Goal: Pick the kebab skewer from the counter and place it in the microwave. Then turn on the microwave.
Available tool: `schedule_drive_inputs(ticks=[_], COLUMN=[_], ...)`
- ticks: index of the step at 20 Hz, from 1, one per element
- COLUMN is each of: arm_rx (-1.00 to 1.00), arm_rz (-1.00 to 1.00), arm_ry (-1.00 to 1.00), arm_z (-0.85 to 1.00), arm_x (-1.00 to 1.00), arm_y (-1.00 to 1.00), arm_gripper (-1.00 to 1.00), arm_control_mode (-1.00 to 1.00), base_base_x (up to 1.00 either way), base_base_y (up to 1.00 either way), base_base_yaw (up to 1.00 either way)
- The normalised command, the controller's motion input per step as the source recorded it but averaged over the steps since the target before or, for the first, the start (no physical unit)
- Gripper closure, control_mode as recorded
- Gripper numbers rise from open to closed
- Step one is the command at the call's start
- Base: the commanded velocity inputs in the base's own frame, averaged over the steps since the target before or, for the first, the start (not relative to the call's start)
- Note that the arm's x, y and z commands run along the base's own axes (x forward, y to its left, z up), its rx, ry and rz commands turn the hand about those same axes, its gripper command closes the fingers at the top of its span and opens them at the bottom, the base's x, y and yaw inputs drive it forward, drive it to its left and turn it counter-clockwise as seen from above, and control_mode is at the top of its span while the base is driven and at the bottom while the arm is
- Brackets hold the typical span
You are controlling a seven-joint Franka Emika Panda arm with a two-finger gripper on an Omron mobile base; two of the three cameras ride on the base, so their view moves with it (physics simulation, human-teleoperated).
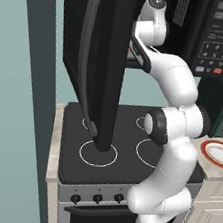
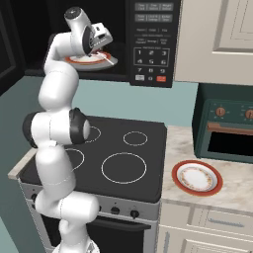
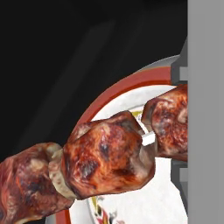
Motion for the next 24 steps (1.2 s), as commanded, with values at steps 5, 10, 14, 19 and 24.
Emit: schedule_drive_inputs(ticks=[5,10,14,19,24], arm_rx=[0.0,0.0,0.0,0.0,0.0], arm_rz=[0.0,0.0,0.0,0.0,0.0], arm_ry=[0.02,0.02,0.04,0.02,0.02], arm_z=[0.0,-0.06,-0.13,-0.05,-0.06], arm_x=[0.11,0.09,0.07,0.08,0.1], arm_y=[0.0,0.0,0.01,0.0,0.0], arm_gripper=[1.0,1.0,1.0,1.0,1.0], arm_control_mode=[-1.0,-1.0,-1.0,-1.0,-1.0], base_base_x=[0.0,0.0,0.0,0.0,0.0], base_base_y=[0.0,0.0,0.0,0.0,0.0], base_base_yaw=[0.0,0.0,0.0,0.0,0.0])
